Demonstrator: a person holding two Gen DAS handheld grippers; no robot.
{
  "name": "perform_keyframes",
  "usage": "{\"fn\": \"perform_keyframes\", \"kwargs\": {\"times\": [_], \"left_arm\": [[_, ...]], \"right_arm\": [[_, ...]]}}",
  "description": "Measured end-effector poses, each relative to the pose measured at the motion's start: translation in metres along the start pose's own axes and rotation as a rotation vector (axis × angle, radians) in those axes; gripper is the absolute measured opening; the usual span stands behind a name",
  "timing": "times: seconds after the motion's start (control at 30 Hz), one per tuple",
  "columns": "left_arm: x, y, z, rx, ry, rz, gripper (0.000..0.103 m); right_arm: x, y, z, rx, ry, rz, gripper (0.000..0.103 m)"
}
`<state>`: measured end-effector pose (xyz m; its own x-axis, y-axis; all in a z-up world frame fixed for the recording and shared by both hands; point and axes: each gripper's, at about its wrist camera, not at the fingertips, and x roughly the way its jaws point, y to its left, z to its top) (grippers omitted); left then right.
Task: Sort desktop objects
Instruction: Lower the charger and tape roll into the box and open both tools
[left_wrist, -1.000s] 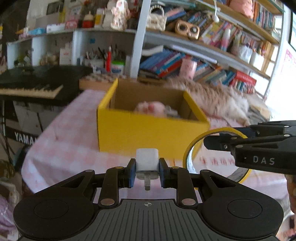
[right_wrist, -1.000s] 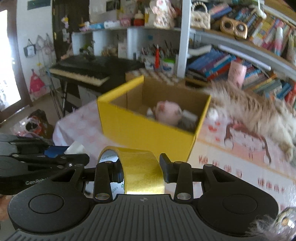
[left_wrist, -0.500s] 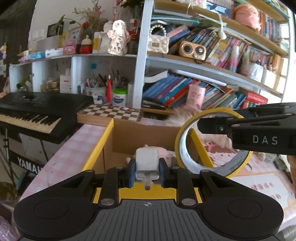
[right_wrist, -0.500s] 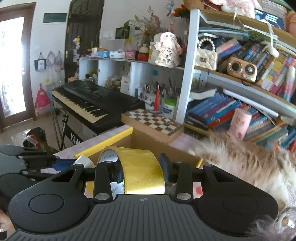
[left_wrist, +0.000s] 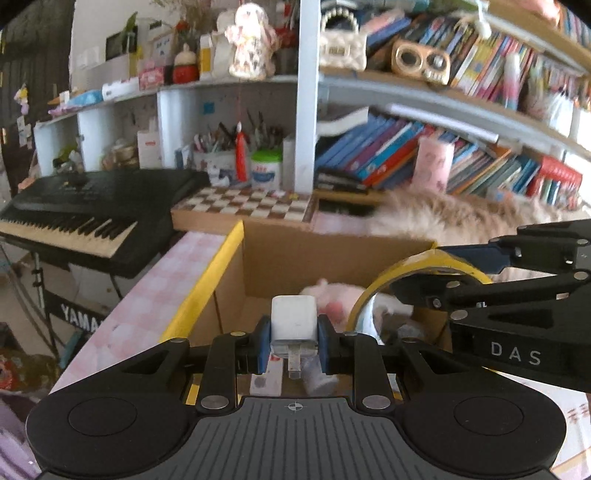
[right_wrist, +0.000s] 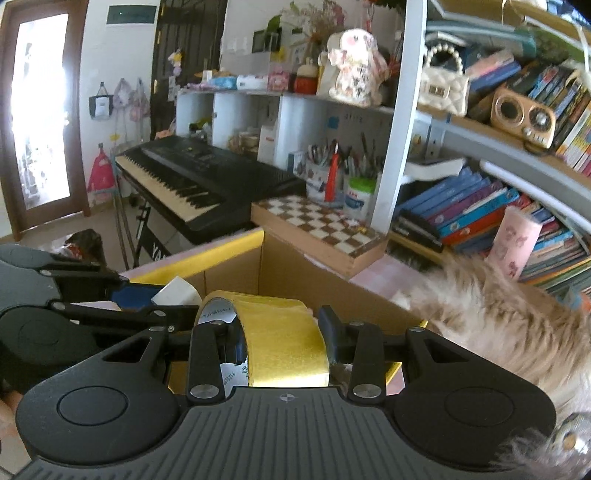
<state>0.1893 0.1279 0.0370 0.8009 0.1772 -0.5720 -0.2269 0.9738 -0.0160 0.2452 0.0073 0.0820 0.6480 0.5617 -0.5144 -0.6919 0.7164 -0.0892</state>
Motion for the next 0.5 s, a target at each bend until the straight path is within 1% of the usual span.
{"fn": "perform_keyframes", "kwargs": {"times": [0.13,0.27,0.5], "left_arm": [[0.012,-0.006,-0.003,0.026,0.047,0.026,0.024],[0.021,-0.011,-0.004,0.052,0.074,0.045,0.024],[0.037,-0.017,-0.006,0.073,0.122,0.066,0.024]], "right_arm": [[0.017,-0.007,-0.009,0.010,0.036,0.021,0.035],[0.030,-0.011,-0.018,0.002,0.081,0.049,0.035],[0.046,-0.018,-0.027,-0.010,0.130,0.082,0.035]]}}
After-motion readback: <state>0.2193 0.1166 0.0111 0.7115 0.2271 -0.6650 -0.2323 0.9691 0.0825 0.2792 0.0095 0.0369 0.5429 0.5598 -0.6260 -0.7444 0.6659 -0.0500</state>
